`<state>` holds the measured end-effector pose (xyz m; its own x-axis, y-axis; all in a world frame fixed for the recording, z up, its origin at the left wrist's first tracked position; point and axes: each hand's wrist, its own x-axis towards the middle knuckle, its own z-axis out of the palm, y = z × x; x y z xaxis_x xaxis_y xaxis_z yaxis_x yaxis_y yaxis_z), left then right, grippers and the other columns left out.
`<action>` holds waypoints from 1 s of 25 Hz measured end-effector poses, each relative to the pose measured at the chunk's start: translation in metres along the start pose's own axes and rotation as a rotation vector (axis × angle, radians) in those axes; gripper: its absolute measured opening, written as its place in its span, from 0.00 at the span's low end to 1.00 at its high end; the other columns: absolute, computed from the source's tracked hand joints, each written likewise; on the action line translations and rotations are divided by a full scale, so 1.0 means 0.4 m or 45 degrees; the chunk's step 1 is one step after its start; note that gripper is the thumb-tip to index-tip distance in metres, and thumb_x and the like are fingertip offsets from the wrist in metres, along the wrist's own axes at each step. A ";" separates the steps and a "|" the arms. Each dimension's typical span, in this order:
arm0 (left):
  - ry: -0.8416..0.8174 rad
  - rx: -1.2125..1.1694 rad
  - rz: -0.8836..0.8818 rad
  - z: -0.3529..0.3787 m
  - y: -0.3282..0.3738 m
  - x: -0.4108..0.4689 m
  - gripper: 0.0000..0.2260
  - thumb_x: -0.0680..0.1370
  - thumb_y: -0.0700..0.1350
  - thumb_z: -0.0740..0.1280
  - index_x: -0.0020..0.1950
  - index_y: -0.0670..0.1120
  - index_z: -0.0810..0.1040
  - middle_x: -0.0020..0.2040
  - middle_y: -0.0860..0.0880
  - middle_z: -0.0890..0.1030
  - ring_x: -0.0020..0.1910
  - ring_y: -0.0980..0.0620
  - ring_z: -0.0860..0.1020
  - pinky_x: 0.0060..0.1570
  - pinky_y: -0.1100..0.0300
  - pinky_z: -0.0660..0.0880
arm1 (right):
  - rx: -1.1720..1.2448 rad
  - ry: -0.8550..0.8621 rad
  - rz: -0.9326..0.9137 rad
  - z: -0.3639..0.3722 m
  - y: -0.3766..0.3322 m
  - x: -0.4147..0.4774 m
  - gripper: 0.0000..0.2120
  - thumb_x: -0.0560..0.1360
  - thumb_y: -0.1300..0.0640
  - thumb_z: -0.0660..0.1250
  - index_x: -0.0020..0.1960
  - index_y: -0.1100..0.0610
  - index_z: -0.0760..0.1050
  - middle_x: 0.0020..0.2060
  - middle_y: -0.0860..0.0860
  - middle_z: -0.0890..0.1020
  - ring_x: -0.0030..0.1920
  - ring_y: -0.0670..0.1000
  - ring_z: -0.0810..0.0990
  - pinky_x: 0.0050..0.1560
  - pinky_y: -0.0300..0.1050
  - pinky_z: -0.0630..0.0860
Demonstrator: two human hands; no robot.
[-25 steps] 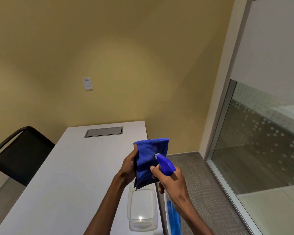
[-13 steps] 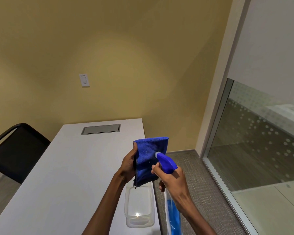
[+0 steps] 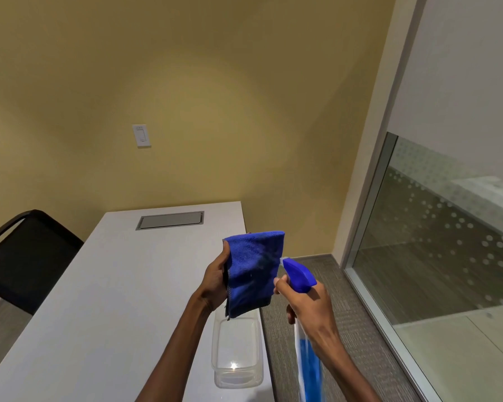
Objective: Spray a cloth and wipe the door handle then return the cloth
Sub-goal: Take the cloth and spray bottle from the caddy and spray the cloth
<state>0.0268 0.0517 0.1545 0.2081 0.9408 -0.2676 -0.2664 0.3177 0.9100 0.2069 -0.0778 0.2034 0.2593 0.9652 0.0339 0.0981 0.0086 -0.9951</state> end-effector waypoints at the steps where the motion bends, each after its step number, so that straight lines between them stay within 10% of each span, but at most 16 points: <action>1: 0.001 -0.008 -0.005 -0.003 0.000 0.001 0.23 0.84 0.63 0.53 0.60 0.50 0.81 0.46 0.47 0.89 0.43 0.49 0.87 0.40 0.57 0.84 | 0.009 0.014 0.014 -0.008 0.001 0.004 0.10 0.76 0.54 0.74 0.38 0.56 0.80 0.26 0.48 0.78 0.24 0.46 0.75 0.26 0.40 0.75; 25: 0.041 0.002 -0.009 -0.020 0.009 -0.012 0.23 0.86 0.61 0.51 0.60 0.50 0.81 0.46 0.47 0.89 0.44 0.50 0.87 0.42 0.57 0.85 | -0.019 -0.092 -0.045 0.017 0.003 -0.021 0.14 0.74 0.48 0.73 0.40 0.58 0.80 0.29 0.51 0.81 0.26 0.48 0.74 0.30 0.43 0.75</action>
<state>0.0173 0.0494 0.1564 0.1799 0.9418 -0.2839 -0.2638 0.3242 0.9085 0.1981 -0.0841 0.2011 0.1854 0.9807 0.0615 0.1205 0.0394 -0.9919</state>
